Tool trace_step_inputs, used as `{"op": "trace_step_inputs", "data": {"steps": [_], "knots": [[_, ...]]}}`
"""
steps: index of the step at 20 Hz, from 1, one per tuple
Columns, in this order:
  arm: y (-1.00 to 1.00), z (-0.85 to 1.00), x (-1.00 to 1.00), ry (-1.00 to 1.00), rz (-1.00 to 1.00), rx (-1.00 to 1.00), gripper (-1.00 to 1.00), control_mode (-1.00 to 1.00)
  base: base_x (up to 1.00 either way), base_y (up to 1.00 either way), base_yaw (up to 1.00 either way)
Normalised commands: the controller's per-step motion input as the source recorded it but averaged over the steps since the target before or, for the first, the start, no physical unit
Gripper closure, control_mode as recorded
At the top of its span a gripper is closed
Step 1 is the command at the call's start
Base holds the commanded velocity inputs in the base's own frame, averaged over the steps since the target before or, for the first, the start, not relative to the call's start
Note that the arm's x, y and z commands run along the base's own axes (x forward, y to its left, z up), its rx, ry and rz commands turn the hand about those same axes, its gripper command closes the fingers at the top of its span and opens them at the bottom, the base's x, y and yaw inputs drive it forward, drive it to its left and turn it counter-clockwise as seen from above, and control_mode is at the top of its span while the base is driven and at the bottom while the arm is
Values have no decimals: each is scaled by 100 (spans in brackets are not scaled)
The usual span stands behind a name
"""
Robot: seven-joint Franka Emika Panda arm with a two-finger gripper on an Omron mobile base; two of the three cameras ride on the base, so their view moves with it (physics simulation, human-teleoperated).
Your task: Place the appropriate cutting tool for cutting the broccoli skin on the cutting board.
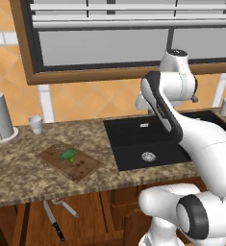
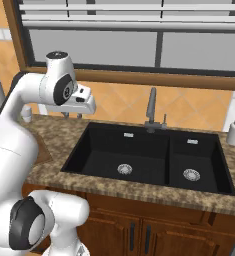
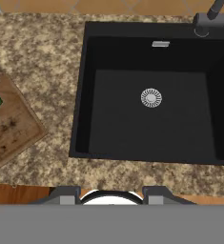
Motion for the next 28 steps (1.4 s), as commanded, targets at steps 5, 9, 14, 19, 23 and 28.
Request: {"op": "trace_step_inputs", "data": {"steps": [5,9,14,19,23,28], "knots": [[0,0,-52,-5,1,0,-100,-100,0,0,0],[79,-57,-85,-7,5,-2,-100,-100,0,0,0],[89,-82,-19,13,0,-8,-100,-100,0,0,0],[0,0,0,0,0,0,-100,-100,0,0,0],[3,-23,-6,0,0,0,-100,-100,0,0,0],[23,-39,-5,3,0,-7,-100,-100,0,0,0]]}}
